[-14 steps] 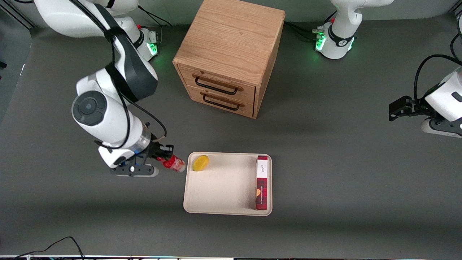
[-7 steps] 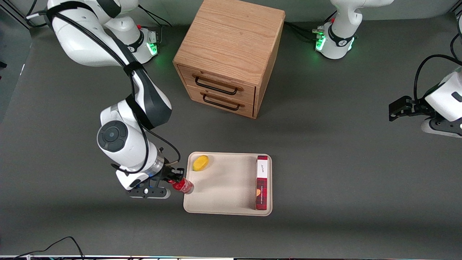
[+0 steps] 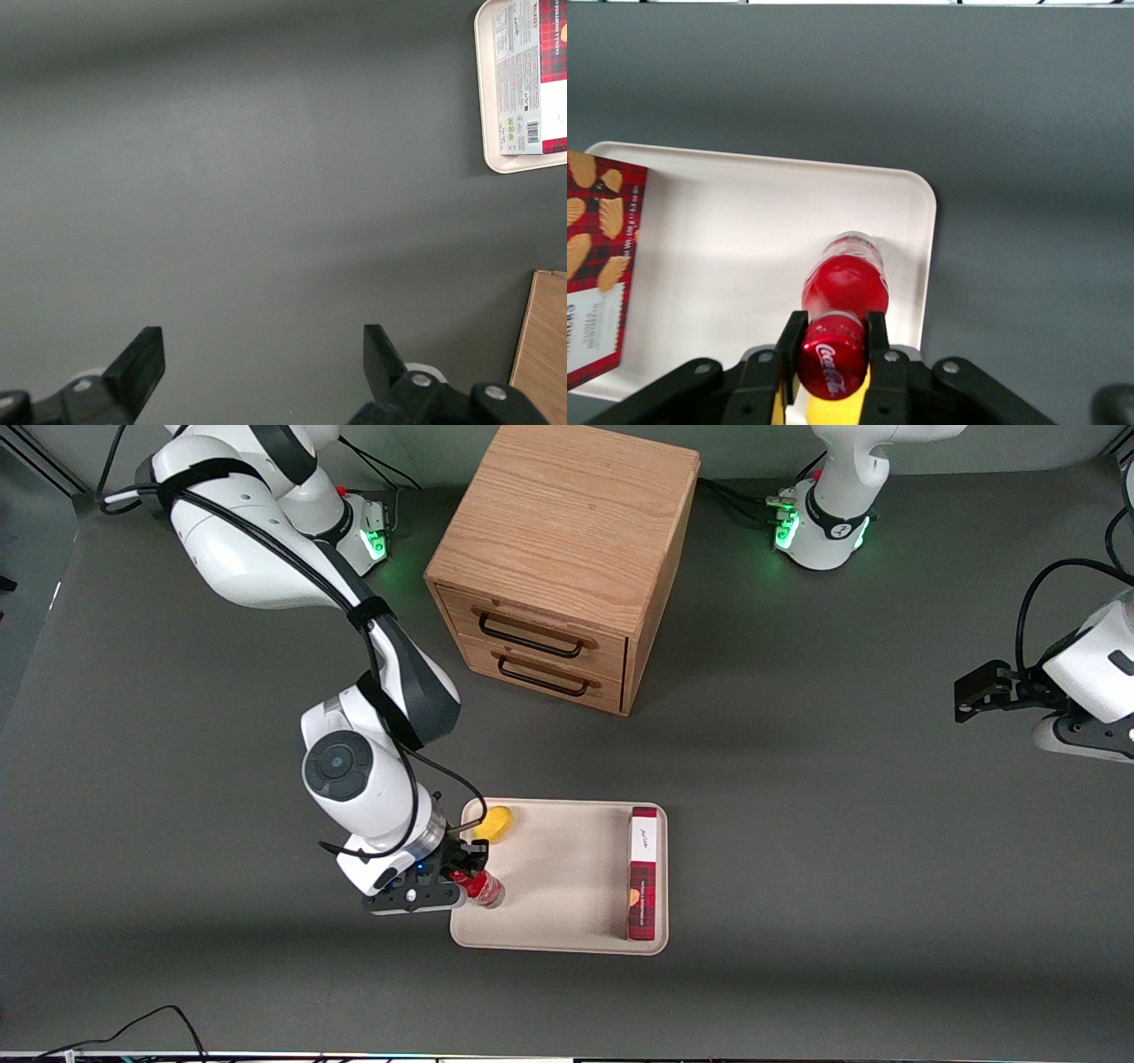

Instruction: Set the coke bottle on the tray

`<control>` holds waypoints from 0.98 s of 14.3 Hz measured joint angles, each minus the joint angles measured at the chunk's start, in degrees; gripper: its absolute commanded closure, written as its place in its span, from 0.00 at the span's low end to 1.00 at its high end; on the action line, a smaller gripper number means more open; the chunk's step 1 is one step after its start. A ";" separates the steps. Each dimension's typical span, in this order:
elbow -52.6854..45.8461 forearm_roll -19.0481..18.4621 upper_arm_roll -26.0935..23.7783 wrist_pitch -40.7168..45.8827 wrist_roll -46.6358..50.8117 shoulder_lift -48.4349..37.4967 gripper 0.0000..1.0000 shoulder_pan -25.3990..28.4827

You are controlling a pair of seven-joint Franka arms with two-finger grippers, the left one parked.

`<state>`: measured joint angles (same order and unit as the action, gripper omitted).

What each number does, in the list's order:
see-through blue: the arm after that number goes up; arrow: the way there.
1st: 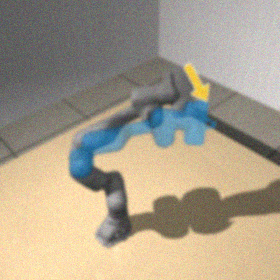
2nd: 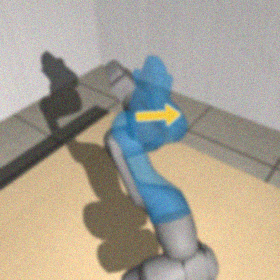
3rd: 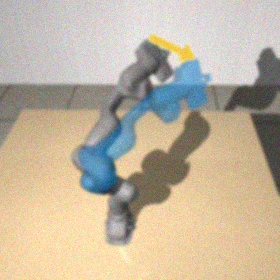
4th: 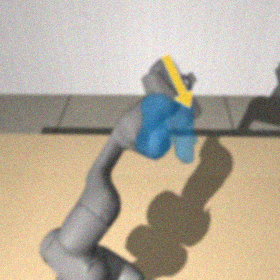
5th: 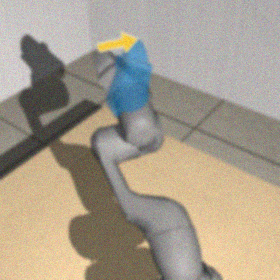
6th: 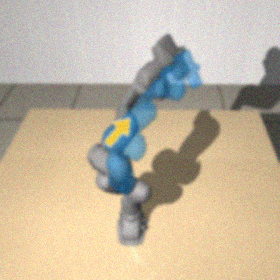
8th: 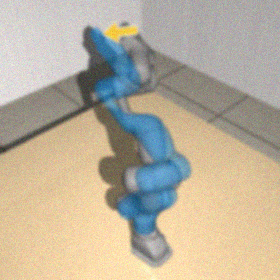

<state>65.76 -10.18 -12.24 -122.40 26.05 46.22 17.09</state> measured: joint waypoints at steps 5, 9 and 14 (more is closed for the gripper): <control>-0.05 -1.06 0.09 -1.14 -0.13 1.68 0.58 0.20; -0.55 -1.11 0.09 -1.83 -0.14 2.23 0.06 0.22; -1.14 -1.11 0.09 -2.40 -0.14 2.18 0.00 0.23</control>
<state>64.62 -11.29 -12.15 -124.80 25.91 48.40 17.32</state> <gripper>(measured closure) 0.070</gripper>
